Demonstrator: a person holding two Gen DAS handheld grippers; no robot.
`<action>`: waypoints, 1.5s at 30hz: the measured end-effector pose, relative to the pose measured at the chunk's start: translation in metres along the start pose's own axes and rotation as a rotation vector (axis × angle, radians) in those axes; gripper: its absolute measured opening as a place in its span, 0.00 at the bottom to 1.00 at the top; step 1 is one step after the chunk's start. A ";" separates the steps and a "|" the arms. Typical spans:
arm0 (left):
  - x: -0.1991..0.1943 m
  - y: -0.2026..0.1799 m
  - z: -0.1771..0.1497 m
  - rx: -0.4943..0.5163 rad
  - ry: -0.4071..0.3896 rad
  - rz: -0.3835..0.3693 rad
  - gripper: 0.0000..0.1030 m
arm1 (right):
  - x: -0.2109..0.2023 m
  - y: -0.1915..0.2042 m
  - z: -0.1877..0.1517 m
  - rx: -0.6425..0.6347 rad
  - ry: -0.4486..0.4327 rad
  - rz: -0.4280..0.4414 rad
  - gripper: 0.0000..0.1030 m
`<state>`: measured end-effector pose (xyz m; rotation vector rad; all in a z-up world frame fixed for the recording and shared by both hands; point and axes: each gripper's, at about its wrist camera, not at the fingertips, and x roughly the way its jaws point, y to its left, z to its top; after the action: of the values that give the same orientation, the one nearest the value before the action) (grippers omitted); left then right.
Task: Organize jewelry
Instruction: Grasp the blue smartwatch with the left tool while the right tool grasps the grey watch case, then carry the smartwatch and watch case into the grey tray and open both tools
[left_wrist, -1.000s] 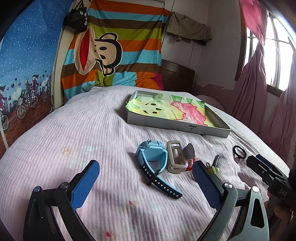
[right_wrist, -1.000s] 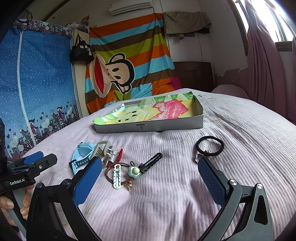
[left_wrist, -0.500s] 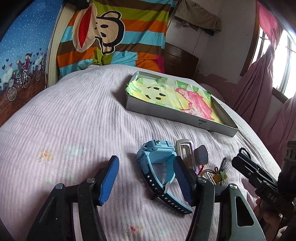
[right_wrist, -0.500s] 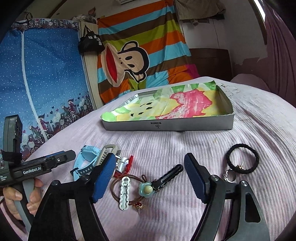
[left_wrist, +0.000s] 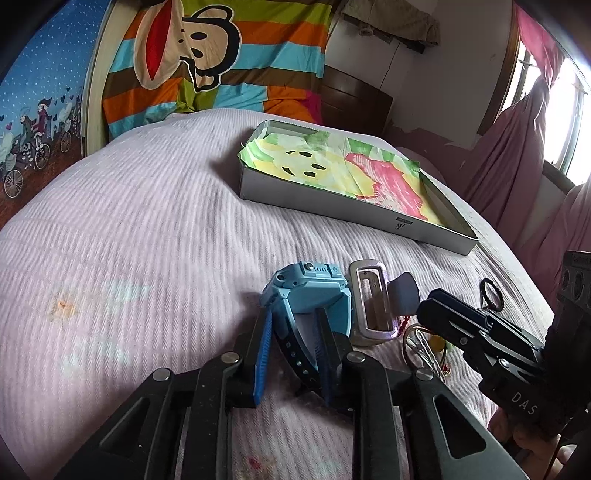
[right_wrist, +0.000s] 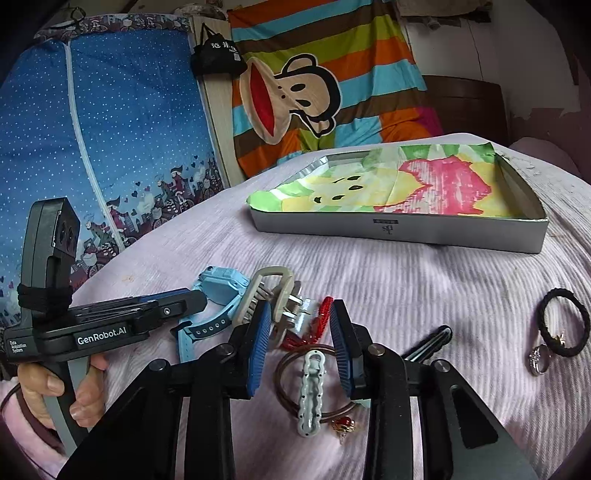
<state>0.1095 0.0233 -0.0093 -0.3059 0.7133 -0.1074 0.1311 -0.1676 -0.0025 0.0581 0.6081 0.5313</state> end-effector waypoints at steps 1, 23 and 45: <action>0.000 0.000 0.000 -0.001 0.001 -0.001 0.20 | 0.002 0.002 0.000 -0.005 0.007 0.004 0.26; 0.005 -0.004 0.004 0.012 0.023 0.074 0.04 | 0.011 -0.002 -0.001 0.068 0.016 0.017 0.04; 0.009 -0.018 0.108 -0.050 -0.183 0.089 0.04 | -0.005 -0.041 0.076 0.086 -0.164 -0.037 0.03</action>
<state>0.1879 0.0304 0.0674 -0.3264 0.5476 0.0228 0.1894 -0.1979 0.0543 0.1698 0.4709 0.4596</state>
